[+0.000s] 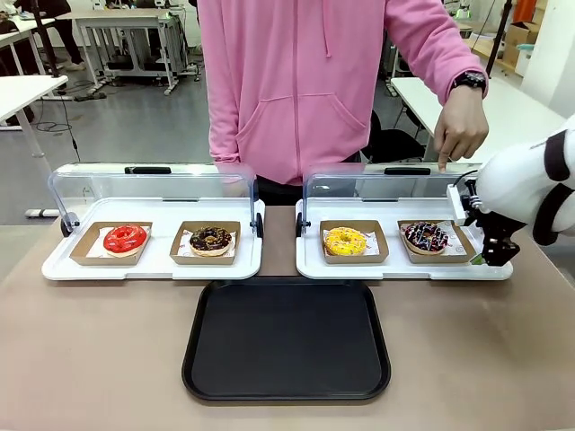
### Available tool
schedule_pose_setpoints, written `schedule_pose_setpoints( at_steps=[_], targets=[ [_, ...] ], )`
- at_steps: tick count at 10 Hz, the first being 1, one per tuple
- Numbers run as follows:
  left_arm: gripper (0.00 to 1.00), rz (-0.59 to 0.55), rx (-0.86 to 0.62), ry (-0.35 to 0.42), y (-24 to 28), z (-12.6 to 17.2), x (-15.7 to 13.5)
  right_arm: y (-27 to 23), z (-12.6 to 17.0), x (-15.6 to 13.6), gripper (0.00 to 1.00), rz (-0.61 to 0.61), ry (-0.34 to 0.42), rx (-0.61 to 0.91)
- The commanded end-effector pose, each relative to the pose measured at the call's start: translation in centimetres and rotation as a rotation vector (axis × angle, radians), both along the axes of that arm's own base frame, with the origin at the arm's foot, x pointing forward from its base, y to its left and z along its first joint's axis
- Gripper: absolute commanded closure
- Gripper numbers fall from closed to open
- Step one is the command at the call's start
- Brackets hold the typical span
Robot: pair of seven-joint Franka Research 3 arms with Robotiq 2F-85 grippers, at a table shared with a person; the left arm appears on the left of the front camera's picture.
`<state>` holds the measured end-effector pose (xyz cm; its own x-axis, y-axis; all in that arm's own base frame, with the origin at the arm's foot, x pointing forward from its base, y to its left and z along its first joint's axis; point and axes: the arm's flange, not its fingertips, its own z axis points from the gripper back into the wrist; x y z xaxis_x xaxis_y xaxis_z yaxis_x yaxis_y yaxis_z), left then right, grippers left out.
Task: Move the fourth donut from the left to the tray.
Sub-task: Pick up the Paper togo box containing the Donut indicated by the person and place it on the Handle tray.
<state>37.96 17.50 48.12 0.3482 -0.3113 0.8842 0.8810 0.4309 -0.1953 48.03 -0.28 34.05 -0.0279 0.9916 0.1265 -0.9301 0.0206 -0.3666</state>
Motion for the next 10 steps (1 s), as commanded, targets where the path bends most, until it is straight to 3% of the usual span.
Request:
schedule_pose_setpoints(
  at_steps=[1,9,10],
  targets=[
    [0.00,-0.016,0.000,-0.018,0.2,0.1,0.0,-0.3,-0.3,1.8,0.00,0.036,-0.009,-0.032],
    [0.00,-0.016,0.000,-0.018,0.2,0.1,0.0,-0.2,-3.0,3.4,0.00,0.036,0.045,-0.067],
    [0.00,-0.016,0.000,-0.018,0.2,0.1,0.0,-0.2,-2.9,3.5,0.60,0.030,0.048,-0.065]
  ],
)
